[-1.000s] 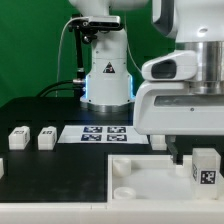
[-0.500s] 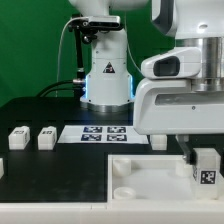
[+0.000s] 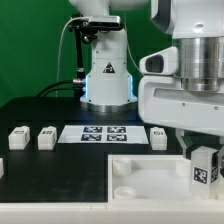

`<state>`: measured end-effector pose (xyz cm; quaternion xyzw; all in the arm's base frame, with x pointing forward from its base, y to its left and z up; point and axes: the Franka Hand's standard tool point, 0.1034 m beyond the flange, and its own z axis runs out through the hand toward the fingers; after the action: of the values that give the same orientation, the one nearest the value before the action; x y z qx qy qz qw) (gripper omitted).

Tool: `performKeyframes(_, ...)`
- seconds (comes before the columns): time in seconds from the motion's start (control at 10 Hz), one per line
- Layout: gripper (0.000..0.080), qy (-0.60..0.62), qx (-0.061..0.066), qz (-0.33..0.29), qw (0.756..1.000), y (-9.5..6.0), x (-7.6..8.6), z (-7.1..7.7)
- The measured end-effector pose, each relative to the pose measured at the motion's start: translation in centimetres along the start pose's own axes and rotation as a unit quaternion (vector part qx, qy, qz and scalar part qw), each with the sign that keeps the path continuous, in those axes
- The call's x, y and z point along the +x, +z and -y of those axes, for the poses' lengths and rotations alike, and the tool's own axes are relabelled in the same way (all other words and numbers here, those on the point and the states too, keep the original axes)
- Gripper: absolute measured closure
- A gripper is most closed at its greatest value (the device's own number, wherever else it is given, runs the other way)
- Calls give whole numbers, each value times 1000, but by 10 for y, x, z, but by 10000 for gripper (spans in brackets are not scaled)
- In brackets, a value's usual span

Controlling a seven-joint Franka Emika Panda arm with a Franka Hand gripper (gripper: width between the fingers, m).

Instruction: Assemble one leg

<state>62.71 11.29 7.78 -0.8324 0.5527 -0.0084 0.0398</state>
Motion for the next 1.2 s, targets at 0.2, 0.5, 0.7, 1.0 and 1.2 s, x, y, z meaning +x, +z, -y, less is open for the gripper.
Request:
performKeyframes(0.2,508,134,10,-5,991,0,-1,-2)
performKeyframes(0.5,508,277,13,5,961,0,-1,-3)
performKeyframes(0.7,507,392,36,20,919,0,-2,-4)
performKeyframes(1.0,505,350,38,13,936,0,-3,-4)
performKeyframes(1.2,328,262,28,10,965,4,-7,-3)
